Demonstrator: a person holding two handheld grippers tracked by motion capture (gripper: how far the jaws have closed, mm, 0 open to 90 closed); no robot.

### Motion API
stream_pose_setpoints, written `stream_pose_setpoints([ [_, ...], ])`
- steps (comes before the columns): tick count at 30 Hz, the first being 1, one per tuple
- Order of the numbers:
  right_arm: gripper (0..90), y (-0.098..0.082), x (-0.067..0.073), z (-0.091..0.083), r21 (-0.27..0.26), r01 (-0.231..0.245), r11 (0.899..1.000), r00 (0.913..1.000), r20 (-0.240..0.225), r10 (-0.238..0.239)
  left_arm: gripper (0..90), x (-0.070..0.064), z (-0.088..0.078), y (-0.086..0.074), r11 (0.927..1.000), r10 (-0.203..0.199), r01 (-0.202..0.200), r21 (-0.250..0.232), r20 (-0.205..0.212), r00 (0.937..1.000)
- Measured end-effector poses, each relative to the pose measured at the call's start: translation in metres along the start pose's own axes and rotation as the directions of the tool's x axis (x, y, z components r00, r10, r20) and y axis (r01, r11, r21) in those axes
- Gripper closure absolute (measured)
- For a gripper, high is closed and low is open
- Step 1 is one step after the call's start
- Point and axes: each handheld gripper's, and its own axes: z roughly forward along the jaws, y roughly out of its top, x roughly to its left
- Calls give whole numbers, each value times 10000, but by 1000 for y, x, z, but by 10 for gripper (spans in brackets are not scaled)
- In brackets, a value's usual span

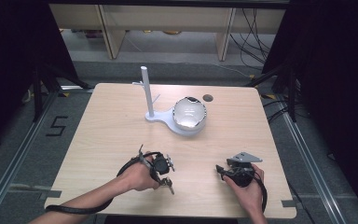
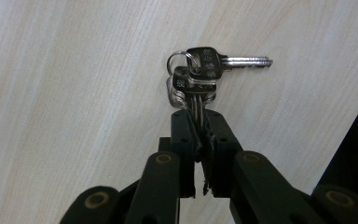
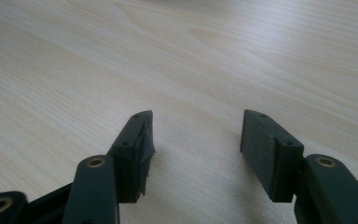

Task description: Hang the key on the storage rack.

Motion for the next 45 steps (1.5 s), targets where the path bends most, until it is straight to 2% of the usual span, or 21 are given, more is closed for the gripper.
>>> stream_pose_setpoints([
  [4,448,0,0,0,18,-24,10000,10000,-14,24,833,0,2,-1,9995,113,-116,279,92,9999],
  [10,447,0,0,0,1,3,10000,10000,-4,-3,822,0,11,-3,9993,98,-106,363,230,9997],
  [11,446,0,0,0,1,6,10000,10000,-3,-6,763,0,12,-3,9992,108,-117,378,242,9996],
  [12,446,0,0,0,1,6,10000,10000,-3,-6,763,0,13,-3,9994,41,-50,331,263,9996],
  [14,446,0,0,0,9,-2,10000,10000,-15,2,663,0,13,-1,9993,-42,31,377,280,9996],
  [16,446,0,0,0,19,-28,10000,10000,-34,29,559,0,13,1,9996,-223,218,190,276,9994],
  [18,446,0,0,0,1,5,10000,10000,-3,-5,542,1,14,4,9993,-348,345,123,264,9990],
  [22,445,0,0,0,16,-18,10000,10000,-20,18,506,4,18,10,9979,-581,568,322,436,9974],
  [24,445,0,0,0,14,-25,10000,10000,-32,25,505,5,20,13,9973,-567,546,483,433,9975],
  [25,445,0,0,0,14,-25,10000,10000,-32,25,505,5,21,14,9978,-555,538,398,433,9975],
  [26,444,0,0,0,-7,-1,10000,10000,-8,1,503,7,21,17,9970,-658,635,450,513,9965],
  [29,444,0,-1,0,-41,28,10000,10000,14,-28,516,7,21,20,9971,-444,419,641,380,9983],
  [32,443,0,0,0,-34,32,10000,10000,21,-32,590,5,21,20,9975,-14,10,705,55,10000],
  [35,443,0,0,0,2,-21,10000,10000,-39,21,658,4,20,19,9972,101,-110,746,124,9999],
  [40,443,0,-1,1,-54,183,9998,9998,22,-183,665,2,20,15,9979,264,-270,582,108,9996],
  [41,443,0,0,0,13,9,10000,10000,-55,-9,666,2,19,15,9980,279,-283,558,80,9996],
  [43,444,0,0,0,-5,17,10000,10000,-25,-17,666,1,19,14,9978,127,-141,641,219,9997],
  [45,444,0,0,0,5,3,10000,10000,-40,-3,669,2,18,13,9976,296,-304,628,146,9995],
])
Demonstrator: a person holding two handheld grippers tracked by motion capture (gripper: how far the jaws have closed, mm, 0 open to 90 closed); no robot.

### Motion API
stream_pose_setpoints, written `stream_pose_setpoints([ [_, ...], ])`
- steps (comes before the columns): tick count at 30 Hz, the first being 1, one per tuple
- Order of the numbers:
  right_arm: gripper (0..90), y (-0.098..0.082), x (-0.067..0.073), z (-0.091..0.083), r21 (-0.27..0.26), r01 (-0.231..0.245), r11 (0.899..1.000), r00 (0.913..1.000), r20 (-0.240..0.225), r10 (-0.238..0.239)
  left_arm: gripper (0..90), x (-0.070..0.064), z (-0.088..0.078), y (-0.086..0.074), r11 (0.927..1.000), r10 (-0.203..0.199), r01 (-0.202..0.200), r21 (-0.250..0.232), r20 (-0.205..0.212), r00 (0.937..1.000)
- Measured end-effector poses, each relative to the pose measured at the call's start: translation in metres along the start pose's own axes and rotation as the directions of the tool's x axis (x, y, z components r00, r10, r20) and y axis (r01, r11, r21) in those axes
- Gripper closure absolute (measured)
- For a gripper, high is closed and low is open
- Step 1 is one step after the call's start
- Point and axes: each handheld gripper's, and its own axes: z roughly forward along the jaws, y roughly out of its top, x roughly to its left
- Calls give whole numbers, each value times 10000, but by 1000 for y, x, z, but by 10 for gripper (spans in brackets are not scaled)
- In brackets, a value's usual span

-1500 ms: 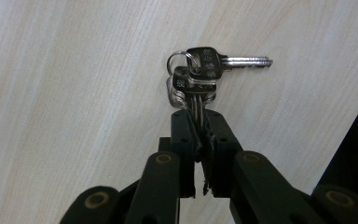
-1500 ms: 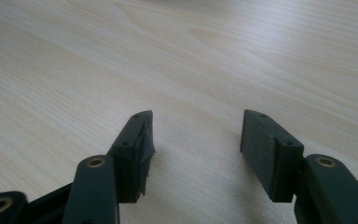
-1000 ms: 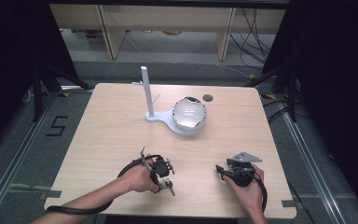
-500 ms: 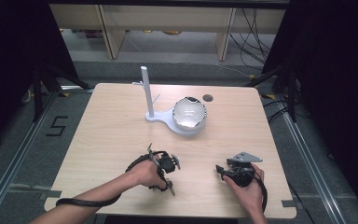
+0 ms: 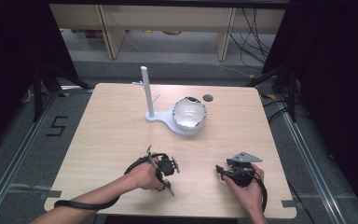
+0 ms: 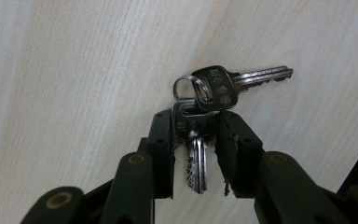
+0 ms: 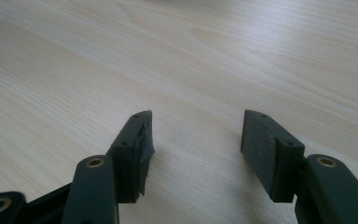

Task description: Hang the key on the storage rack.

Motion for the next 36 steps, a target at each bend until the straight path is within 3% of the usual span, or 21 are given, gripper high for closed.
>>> stream_pose_setpoints([
  [7,444,0,0,0,33,-41,10000,10000,-10,41,670,1,-10,-3,9996,-210,211,-166,89,9997],
  [16,444,0,0,0,14,-17,10000,10000,-7,17,671,4,-26,-3,9988,-203,201,-448,-47,9998],
  [18,444,0,-1,1,-42,159,9999,9999,45,-159,671,7,-36,-4,9980,-241,234,-579,-106,9997],
  [19,444,0,0,0,26,-29,10000,10000,-8,29,671,8,-38,-4,9979,-249,241,-604,-117,9996],
  [31,445,0,0,0,29,-38,10000,10000,-19,38,671,31,-69,-13,9940,-804,760,-787,-534,9953],
  [36,445,0,0,0,29,-38,10000,10000,-7,38,672,37,-73,-16,9938,-865,809,-763,-743,9935],
])
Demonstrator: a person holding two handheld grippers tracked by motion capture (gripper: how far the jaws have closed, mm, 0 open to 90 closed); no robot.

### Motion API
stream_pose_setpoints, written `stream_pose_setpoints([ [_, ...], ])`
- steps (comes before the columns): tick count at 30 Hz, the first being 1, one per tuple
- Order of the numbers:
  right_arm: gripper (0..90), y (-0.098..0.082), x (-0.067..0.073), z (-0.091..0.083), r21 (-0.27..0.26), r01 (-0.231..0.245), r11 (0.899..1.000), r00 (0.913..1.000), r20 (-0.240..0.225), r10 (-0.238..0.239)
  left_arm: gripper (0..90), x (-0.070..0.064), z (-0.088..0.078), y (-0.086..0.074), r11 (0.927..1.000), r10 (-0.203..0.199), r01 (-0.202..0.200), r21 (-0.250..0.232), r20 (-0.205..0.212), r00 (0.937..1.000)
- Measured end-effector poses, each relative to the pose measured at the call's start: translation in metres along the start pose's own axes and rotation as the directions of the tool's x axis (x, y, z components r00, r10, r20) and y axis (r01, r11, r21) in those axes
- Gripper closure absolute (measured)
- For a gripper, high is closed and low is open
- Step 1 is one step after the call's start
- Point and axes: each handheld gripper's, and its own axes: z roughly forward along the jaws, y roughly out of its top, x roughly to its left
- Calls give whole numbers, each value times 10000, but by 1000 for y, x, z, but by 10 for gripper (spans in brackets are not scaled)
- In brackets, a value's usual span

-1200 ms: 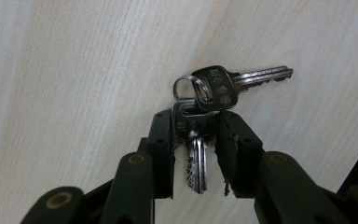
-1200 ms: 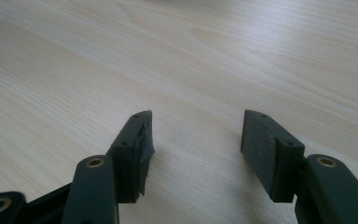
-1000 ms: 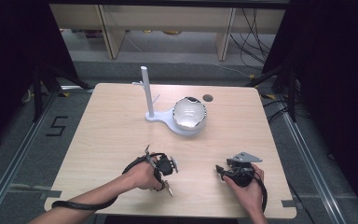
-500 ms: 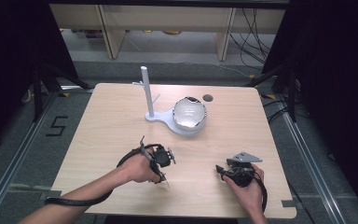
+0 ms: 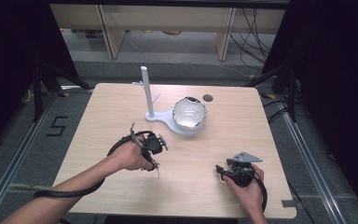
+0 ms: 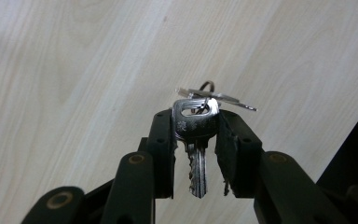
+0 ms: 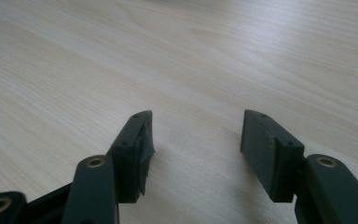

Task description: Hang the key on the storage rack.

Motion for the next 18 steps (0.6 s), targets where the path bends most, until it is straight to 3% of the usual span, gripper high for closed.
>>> stream_pose_setpoints([
  [5,445,0,0,0,4,-2,10000,10000,4,2,672,8,-9,-2,9998,79,-68,198,-535,9985],
  [12,445,0,-1,1,-136,276,9995,9996,100,-275,672,16,-17,-4,9997,54,-36,231,-786,9969],
  [18,445,0,-1,0,-112,225,9997,9997,115,-224,672,22,-23,-4,9998,-20,39,201,-901,9959],
])
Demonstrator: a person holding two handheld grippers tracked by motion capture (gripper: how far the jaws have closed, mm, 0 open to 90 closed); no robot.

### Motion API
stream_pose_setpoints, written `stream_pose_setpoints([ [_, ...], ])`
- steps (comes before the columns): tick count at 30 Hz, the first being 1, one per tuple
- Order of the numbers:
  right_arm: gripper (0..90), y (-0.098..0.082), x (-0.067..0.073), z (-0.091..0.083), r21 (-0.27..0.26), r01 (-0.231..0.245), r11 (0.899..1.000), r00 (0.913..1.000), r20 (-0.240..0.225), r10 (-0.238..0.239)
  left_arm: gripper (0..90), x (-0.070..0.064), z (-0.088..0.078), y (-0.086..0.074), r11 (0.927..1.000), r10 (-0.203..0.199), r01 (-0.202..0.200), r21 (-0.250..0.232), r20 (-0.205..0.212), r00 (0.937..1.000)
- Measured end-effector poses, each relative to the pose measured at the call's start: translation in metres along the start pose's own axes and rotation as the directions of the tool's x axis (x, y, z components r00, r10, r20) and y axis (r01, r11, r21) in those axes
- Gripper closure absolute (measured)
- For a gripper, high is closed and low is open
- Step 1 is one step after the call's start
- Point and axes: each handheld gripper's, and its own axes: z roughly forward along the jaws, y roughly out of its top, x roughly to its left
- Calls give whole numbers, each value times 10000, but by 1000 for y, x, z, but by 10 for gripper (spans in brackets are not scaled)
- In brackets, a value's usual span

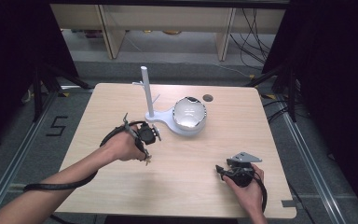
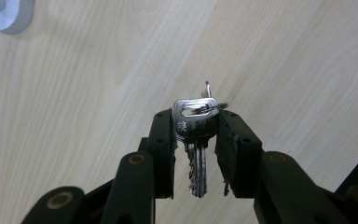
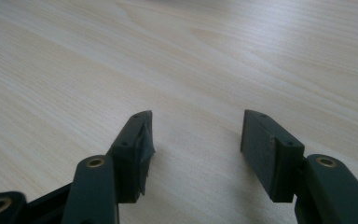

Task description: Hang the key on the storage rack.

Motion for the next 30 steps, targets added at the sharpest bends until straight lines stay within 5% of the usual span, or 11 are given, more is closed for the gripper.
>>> stream_pose_setpoints([
  [13,444,0,0,1,-38,-1,10000,10000,-55,0,672,27,-16,-6,9918,-936,902,-903,-348,9950],
  [30,445,-1,-1,2,-151,193,9997,9998,8,-193,672,76,-30,-16,9725,-2137,2047,-1109,-761,9739],
])
